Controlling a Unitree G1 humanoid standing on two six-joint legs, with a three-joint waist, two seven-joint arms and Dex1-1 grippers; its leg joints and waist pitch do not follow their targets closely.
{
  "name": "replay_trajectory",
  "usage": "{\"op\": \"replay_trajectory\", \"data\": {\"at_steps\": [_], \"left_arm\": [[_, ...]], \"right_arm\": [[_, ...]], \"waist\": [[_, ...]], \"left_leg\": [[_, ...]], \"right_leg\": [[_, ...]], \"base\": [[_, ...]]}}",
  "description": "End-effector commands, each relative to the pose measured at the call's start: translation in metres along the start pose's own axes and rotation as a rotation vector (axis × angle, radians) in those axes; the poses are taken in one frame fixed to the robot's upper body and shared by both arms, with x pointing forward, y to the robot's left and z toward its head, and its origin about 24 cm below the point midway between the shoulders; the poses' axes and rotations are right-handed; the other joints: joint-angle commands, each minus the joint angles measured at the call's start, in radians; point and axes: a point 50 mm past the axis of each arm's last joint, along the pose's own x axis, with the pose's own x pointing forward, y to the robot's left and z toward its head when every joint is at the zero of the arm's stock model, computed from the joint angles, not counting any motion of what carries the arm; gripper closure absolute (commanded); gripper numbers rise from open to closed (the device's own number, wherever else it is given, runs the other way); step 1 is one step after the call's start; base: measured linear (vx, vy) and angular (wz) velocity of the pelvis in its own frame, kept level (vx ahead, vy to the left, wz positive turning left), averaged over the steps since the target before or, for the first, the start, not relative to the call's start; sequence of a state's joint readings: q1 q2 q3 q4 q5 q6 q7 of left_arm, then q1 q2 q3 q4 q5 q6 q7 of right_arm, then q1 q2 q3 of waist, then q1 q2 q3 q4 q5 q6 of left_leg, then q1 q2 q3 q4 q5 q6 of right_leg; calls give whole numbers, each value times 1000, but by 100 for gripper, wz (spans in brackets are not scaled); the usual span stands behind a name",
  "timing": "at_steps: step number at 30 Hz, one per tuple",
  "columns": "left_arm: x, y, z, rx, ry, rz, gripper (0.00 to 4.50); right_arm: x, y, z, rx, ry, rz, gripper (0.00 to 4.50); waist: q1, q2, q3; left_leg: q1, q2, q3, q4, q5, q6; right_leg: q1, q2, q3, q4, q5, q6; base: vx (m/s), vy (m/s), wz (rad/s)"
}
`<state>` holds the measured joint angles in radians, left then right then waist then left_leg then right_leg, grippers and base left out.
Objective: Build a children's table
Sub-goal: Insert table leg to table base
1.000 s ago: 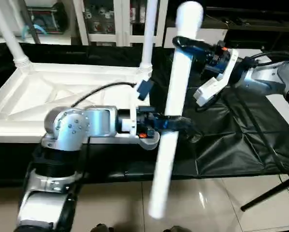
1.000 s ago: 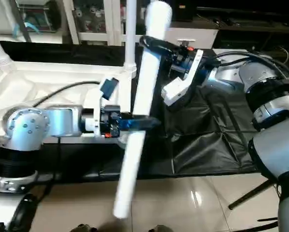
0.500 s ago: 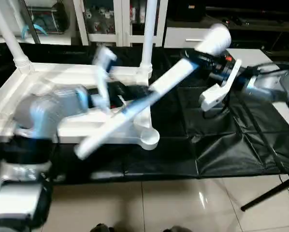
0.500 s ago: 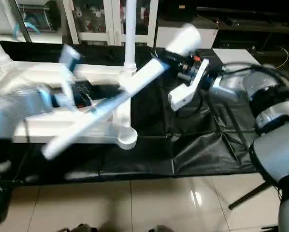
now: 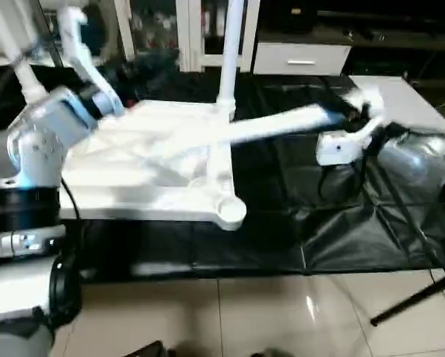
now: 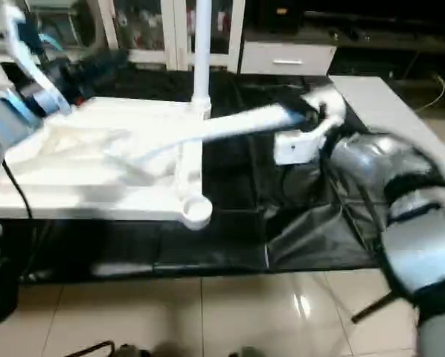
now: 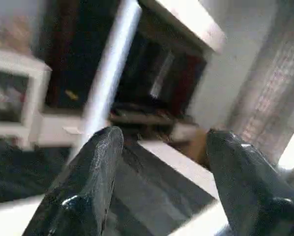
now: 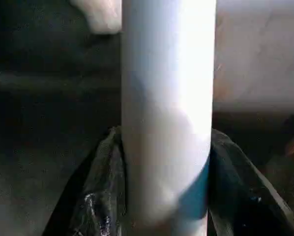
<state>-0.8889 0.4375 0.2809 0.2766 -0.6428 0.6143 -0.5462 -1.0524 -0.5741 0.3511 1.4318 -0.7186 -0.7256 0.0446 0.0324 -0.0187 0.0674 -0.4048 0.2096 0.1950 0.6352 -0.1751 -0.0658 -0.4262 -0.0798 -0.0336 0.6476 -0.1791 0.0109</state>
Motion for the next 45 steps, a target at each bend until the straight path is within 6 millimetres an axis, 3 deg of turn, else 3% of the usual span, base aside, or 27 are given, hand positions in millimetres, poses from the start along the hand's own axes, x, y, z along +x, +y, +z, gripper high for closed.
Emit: {"op": "replay_trajectory", "data": {"at_steps": [1, 2, 3, 4, 6, 7, 8, 9, 10, 11, 14, 16, 18, 20, 21, 22, 23, 24, 25, 26, 27, 29, 33, 35, 37, 45], "left_arm": [[0, 1, 10, 58, -44, 46, 142], [-3, 7, 15, 130, -69, 122, 142], [-6, 14, 21, 182, -106, 212, 142], [-9, 19, 23, 213, -114, 277, 142], [-11, 22, 24, 228, -117, 314, 142], [-13, 24, 22, 265, -100, 343, 142], [-13, 24, 22, 265, -100, 343, 142], [-14, 20, 3, 286, -29, 327, 142], [-13, 17, -6, 287, 0, 305, 142], [-12, 12, -16, 271, 29, 273, 142], [-10, 1, -32, 243, 78, 207, 142], [-6, -24, -64, 200, 165, 64, 142], [-5, -35, -78, 179, 201, 1, 142], [-5, -43, -90, 165, 226, -41, 142], [-5, -47, -99, 159, 237, -56, 142], [-5, -48, -102, 158, 240, -56, 142], [-6, -49, -106, 155, 245, -54, 142], [-7, -50, -110, 152, 249, -44, 142], [-8, -50, -112, 149, 249, -38, 142], [-8, -51, -113, 146, 251, -40, 142], [-10, -53, -115, 136, 259, -51, 142], [-11, -57, -115, 106, 256, -70, 142], [-11, -62, -113, 82, 243, -94, 142], [-11, -62, -113, 80, 240, -92, 142], [-11, -63, -115, 89, 238, -85, 142], [-10, -69, -114, 84, 234, -84, 142]], "right_arm": [[-3, -5, -9, 117, 66, -16, 267], [-3, -3, -13, 233, 102, -51, 267], [-2, -4, -16, 363, 130, -122, 267], [-2, -6, -17, 468, 137, -168, 267], [-1, -6, -17, 532, 137, -192, 267], [1, -9, -17, 681, 135, -251, 267], [1, -9, -17, 681, 135, -251, 267], [10, -12, -8, 1044, 60, -301, 267], [14, -13, -3, 1179, 11, -302, 268], [18, -14, 3, 1300, -51, -275, 268], [24, -18, 14, 1476, -173, -202, 268], [27, -18, 39, 1698, -419, 27, 268], [24, -15, 51, 1758, -514, 141, 268], [19, -12, 63, 1806, -609, 248, 268], [20, -10, 38, 1875, -567, 254, 268], [19, -10, 40, 1896, -601, 265, 268], [14, -10, 47, 1924, -669, 301, 268], [3, -9, 67, 1946, -787, 404, 268], [-7, -8, 83, 1942, -856, 488, 268], [-9, -9, 83, 1951, -870, 499, 268], [-18, -12, 83, 1977, -919, 539, 268], [-24, -14, 83, 1981, -937, 565, 268], [-27, -12, 81, 1948, -911, 607, 268], [-29, -10, 82, 1921, -881, 602, 268], [-33, -8, 88, 1885, -831, 585, 268], [-39, -10, 96, 1866, -812, 580, 268]], "waist": [[1, 1, -89], [1, -2, -90], [3, 1, -89], [1, -5, -90], [4, -2, -90], [7, 0, -89], [6, 0, -89], [6, -6, -90], [7, -4, -86], [10, 1, -91], [23, 5, -94], [40, 6, -96], [51, 6, -97], [65, 7, -94], [68, 5, -99], [59, 1, -94], [78, 9, -76], [78, 12, -73], [84, 11, -81], [84, 9, -83], [81, 5, -92], [80, 1, -91], [71, -5, -76], [70, -4, -75], [72, -7, -76], [65, -4, -82]], "left_leg": [[21, 1, -1, -55, -215, 76], [21, 1, 0, -55, -209, 79], [23, 3, -1, -56, -207, 77], [23, 5, -1, -57, -207, 77], [25, 6, -2, -57, -195, 67], [28, 6, -1, -56, -198, 57], [28, 6, 1, -57, -205, 60], [28, 7, 2, -58, -221, 65], [23, 11, -4, -63, -228, 79], [29, 14, -4, -61, -213, 80], [29, 17, -2, -62, -174, 97], [29, 20, 0, -61, -136, 103], [31, 22, 0, -62, -121, 101], [36, 23, 2, -64, -142, 77], [40, 28, 5, -62, -195, 49], [32, 23, 2, -62, -208, 18], [51, 24, 9, -72, -294, -8], [46, 20, 3, -79, -279, -11], [49, 24, -3, -84, -252, -10], [46, 23, -8, -89, -229, -9], [41, 21, -8, -87, -194, -18], [39, 20, -2, -84, -194, -33], [41, 14, -6, -91, -305, -70], [42, 14, -9, -92, -319, -78], [43, 14, -10, -94, -287, -76], [36, 14, -10, -95, -244, -66]], "right_leg": [[62, -20, 19, -50, 8, -289], [63, -20, 19, -51, 9, -290], [62, -24, 19, -52, -1, -288], [64, -23, 19, -52, -5, -282], [61, -27, 18, -51, -21, -280], [56, -27, 18, -53, -35, -284], [56, -27, 19, -54, -39, -284], [59, -27, 20, -54, -48, -285], [62, -35, 20, -52, -59, -285], [57, -35, 19, -53, -48, -295], [60, -34, 16, -48, 7, -331], [62, -32, 12, -43, 47, -343], [59, -34, 12, -44, 53, -337], [53, -35, 13, -50, 4, -321], [49, -42, 13, -53, -54, -326], [50, -38, 10, -55, -101, -333], [38, -39, 16, -80, -193, -287], [47, -33, 15, -78, -191, -260], [53, -37, 15, -73, -160, -213], [60, -36, 13, -75, -145, -197], [60, -38, 11, -68, -127, -200], [53, -40, 13, -72, -152, -217], [42, -47, 16, -100, -390, -141], [42, -49, 15, -107, -433, -120], [42, -48, 17, -111, -419, -96], [46, -43, 16, -97, -310, -131]], "base": [[0, 0, 0], [0, 0, 0], [0, 0, 0], [0, 0, 0], [0, 0, 0], [0, 0, 0], [0, 0, 0], [0, 0, 0], [0, 0, 0], [0, 0, 0], [0, 0, 0], [0, 0, 0], [0, 0, 0], [0, 0, 0], [0, 0, 0], [0, 0, 0], [0, 0, 0], [0, 0, 0], [0, 0, 0], [0, 0, 0], [0, 0, 0], [0, 0, 0], [0, 0, 0], [0, 0, 0], [0, 0, 0], [0, 0, 0]]}}
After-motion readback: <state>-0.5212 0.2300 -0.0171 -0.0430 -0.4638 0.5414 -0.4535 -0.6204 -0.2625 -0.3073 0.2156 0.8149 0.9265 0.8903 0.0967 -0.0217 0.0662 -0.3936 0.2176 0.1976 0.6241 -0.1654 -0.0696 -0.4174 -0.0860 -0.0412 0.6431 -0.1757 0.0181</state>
